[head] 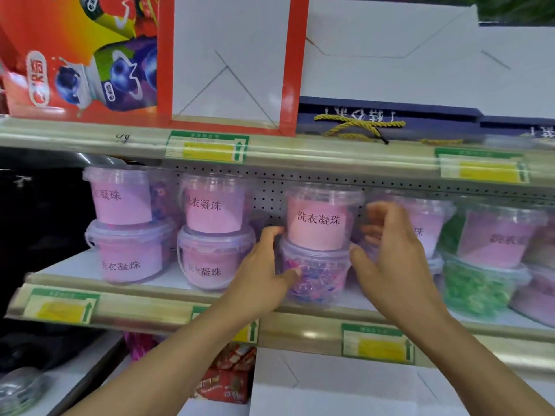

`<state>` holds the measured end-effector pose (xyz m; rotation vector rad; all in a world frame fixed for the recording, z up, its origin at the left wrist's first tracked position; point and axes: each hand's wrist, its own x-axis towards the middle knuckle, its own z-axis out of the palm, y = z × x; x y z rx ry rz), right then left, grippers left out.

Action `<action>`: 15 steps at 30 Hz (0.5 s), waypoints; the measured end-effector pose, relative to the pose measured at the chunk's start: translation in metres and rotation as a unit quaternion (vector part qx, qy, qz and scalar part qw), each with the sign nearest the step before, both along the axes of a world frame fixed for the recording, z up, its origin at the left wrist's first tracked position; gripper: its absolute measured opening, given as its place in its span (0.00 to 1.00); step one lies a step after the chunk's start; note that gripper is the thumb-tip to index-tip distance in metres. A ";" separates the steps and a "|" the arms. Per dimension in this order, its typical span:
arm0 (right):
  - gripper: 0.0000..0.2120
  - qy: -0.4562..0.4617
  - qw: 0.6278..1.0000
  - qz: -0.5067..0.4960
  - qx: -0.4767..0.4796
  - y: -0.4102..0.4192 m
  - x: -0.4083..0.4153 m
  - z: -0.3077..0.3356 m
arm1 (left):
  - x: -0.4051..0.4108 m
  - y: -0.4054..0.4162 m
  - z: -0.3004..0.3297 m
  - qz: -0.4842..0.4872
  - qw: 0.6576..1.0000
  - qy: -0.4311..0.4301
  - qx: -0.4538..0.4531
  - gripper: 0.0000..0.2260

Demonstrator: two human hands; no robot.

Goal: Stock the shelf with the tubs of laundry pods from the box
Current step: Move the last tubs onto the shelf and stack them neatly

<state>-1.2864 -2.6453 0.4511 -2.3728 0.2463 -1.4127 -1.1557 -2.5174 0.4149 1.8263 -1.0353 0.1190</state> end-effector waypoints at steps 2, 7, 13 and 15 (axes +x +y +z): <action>0.30 0.003 1.000 -0.015 -0.024 0.000 0.002 0.009 | 0.004 -0.004 0.001 -0.015 0.999 0.040 -0.015 0.25; 0.21 0.044 0.995 -0.072 -0.047 -0.012 0.017 0.025 | 0.008 -0.006 -0.001 -0.059 0.994 0.073 -0.050 0.20; 0.13 -0.080 0.995 -0.064 0.004 -0.004 0.025 0.021 | -0.010 -0.010 0.003 0.049 0.997 -0.063 -0.022 0.19; 0.15 -0.108 0.993 -0.051 -0.007 0.004 0.026 0.017 | -0.025 -0.016 0.005 0.137 0.984 -0.111 -0.017 0.22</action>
